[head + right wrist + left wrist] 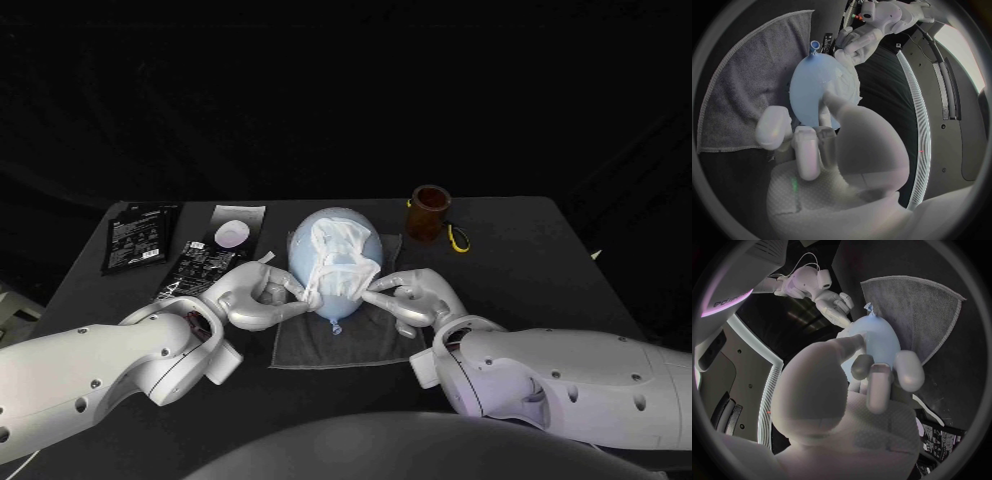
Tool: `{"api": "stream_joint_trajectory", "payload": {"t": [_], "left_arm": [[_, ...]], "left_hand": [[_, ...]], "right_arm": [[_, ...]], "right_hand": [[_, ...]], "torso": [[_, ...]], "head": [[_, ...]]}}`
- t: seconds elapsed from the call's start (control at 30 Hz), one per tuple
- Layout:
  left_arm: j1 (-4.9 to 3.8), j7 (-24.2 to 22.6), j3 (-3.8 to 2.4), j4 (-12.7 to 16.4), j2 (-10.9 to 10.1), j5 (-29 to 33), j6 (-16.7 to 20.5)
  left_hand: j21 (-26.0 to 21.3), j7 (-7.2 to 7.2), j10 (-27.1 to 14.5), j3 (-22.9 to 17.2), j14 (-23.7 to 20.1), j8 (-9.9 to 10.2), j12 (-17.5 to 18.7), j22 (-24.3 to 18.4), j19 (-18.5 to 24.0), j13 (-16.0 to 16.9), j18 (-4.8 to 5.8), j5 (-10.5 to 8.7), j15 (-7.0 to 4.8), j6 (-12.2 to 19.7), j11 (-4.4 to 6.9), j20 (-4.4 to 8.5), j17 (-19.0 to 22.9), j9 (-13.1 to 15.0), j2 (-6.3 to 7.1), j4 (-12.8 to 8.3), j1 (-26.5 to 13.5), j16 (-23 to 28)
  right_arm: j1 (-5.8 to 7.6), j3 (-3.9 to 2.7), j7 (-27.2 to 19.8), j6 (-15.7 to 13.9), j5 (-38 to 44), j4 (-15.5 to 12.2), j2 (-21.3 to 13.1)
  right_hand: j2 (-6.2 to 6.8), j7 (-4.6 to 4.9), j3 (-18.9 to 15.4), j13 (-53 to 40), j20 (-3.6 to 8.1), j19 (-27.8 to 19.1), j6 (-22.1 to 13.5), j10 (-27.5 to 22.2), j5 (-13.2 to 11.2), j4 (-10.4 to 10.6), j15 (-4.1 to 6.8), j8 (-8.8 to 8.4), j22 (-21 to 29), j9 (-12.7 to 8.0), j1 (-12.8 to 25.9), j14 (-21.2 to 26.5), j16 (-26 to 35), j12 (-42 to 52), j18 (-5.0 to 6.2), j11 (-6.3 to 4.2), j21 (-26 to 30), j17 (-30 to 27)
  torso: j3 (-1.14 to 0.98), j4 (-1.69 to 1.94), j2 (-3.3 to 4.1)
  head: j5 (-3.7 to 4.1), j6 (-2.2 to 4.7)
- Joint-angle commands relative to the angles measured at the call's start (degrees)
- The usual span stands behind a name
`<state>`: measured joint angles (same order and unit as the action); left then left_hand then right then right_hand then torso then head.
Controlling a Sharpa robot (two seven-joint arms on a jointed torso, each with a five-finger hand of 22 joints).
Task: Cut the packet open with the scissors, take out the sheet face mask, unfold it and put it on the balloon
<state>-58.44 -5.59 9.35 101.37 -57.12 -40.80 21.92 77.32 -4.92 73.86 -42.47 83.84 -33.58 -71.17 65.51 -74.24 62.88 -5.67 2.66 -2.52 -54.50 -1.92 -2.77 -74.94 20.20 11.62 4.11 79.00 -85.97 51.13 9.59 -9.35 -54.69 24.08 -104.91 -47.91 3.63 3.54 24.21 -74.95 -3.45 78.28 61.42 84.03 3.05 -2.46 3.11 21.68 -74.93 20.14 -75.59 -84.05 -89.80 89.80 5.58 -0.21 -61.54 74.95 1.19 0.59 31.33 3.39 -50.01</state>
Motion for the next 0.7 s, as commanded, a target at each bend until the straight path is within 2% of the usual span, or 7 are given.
{"api": "stream_joint_trajectory", "payload": {"t": [0.03,0.33,0.47,0.57,0.6,0.63,0.7], "left_arm": [[0.03,-0.6,-0.02,0.2,0.1,0.3,-0.6],[0.03,-0.7,-0.04,0.1,0.1,1.2,-0.5],[0.03,-0.8,-0.05,-0.1,0.1,2.6,-0.4],[0.03,-1.0,-0.06,-0.3,0.1,4.3,-0.4],[0.03,-1.0,-0.07,-0.3,0.1,4.8,-0.4],[0.03,-1.0,-0.08,-0.3,0.1,5.4,-0.4],[0.02,-1.2,-0.13,-0.3,0.1,6.2,-0.4]], "left_hand": [[0.4,-0.36,1.8,-0.2,3.9,-0.1,-0.3,0.0,-0.4,0.0,0.32,0.17,-0.38,-0.1,1.26,-0.09,-6.6,5.3,-0.57,0.0,0.0,-0.4],[0.4,-0.36,1.8,-0.3,3.9,-0.1,-0.3,0.0,-0.3,0.1,0.31,0.17,-0.37,-0.1,1.26,-0.08,-6.6,5.3,-0.57,-0.1,-0.1,-0.4],[0.4,-0.37,1.8,-0.3,3.9,-0.1,-0.3,0.0,-0.4,0.0,0.31,0.17,-0.37,0.0,1.26,-0.08,-6.6,5.4,-0.51,-0.1,-0.3,-0.4],[0.4,-0.37,1.8,-0.3,3.9,-0.1,-0.3,0.0,-0.4,0.0,0.31,0.17,-0.37,0.0,1.26,-0.08,-6.6,5.4,-0.51,-0.1,-0.3,-0.4],[0.4,-0.37,1.8,-0.3,3.9,-0.1,-0.3,0.0,-0.4,0.0,0.31,0.17,-0.37,0.0,1.26,-0.08,-6.6,5.4,-0.51,-0.1,-0.3,-0.4],[0.4,-0.37,1.8,-0.3,3.9,-0.1,-0.3,0.0,-0.4,0.0,0.31,0.17,-0.37,0.0,1.26,-0.08,-6.6,5.4,-0.51,-0.1,-0.3,-0.4],[0.3,-0.37,1.7,-0.4,3.9,-0.1,-0.2,-0.1,-0.3,-0.1,0.29,0.17,-0.37,0.0,1.26,-0.08,-6.5,5.4,-0.48,-0.2,-0.3,-0.4]], "right_arm": [[-0.02,-0.08,-2.3,-0.6,0.2,0.2,0.1],[-0.01,-0.21,-4.7,-0.6,-0.1,0.0,-0.3],[-0.01,-0.23,-4.5,-0.5,-0.4,-0.3,-1.2],[-0.01,-0.23,-3.7,-0.1,-0.2,-0.6,-2.1],[-0.01,-0.23,-3.4,0.0,0.1,-0.7,-2.4],[-0.01,-0.22,-3.1,0.2,0.4,-0.8,-2.7],[-0.01,-0.22,-2.6,0.6,1.4,-1.0,-3.3]], "right_hand": [[-0.26,0.41,0.8,-15.0,0.56,0.1,0.5,6.0,-0.3,-0.9,0.39,0.27,-7.7,0.3,-1.0,-5.9,-0.2,0.2,-0.01,-0.07,-0.4,15.1],[-0.52,0.78,2.9,-15.0,0.47,0.2,0.7,6.0,-0.3,-2.4,0.01,0.85,-7.8,0.8,-0.4,-5.9,-0.2,0.2,-0.13,0.31,-0.8,15.1],[0.09,0.75,3.4,-15.0,0.4,0.2,0.5,6.0,-0.3,-2.9,0.02,1.01,-7.8,1.0,0.6,-5.9,-0.2,0.2,-0.15,0.3,-1.0,15.1],[1.03,0.69,2.8,-15.0,0.34,0.0,-0.2,6.0,-0.2,-2.9,0.01,0.61,-7.7,0.9,2.0,-5.9,-0.2,0.2,-0.1,0.29,-0.7,15.1],[2.01,1.16,1.9,-15.0,0.25,-0.1,-1.3,6.0,-0.2,-2.4,-0.17,-0.17,-7.6,0.6,3.7,-5.9,-0.2,0.2,-0.05,0.64,-0.4,15.1],[2.33,1.41,1.5,-15.0,0.16,-0.2,-1.9,6.0,-0.2,-2.2,-0.33,-0.59,-7.6,0.4,4.4,-5.9,-0.2,0.2,-0.04,0.83,-0.3,15.1],[4.22,3.07,-0.6,-15.0,-0.48,-0.5,-5.3,6.0,0.1,-1.1,-1.44,-2.81,-7.4,-0.5,7.4,-5.9,-0.2,0.2,-0.09,2.22,0.3,15.1]], "torso": [[0.0,0.01,-0.05],[-0.02,0.01,0.01],[0.01,-0.02,0.01],[0.03,-0.06,-0.02],[0.04,-0.07,-0.02],[0.01,-0.05,-0.03],[-0.01,-0.01,-0.04]], "head": [[0.16,0.01],[0.12,0.01],[0.02,0.01],[-0.05,0.01],[-0.1,0.01],[-0.15,0.01],[-0.11,0.01]]}}
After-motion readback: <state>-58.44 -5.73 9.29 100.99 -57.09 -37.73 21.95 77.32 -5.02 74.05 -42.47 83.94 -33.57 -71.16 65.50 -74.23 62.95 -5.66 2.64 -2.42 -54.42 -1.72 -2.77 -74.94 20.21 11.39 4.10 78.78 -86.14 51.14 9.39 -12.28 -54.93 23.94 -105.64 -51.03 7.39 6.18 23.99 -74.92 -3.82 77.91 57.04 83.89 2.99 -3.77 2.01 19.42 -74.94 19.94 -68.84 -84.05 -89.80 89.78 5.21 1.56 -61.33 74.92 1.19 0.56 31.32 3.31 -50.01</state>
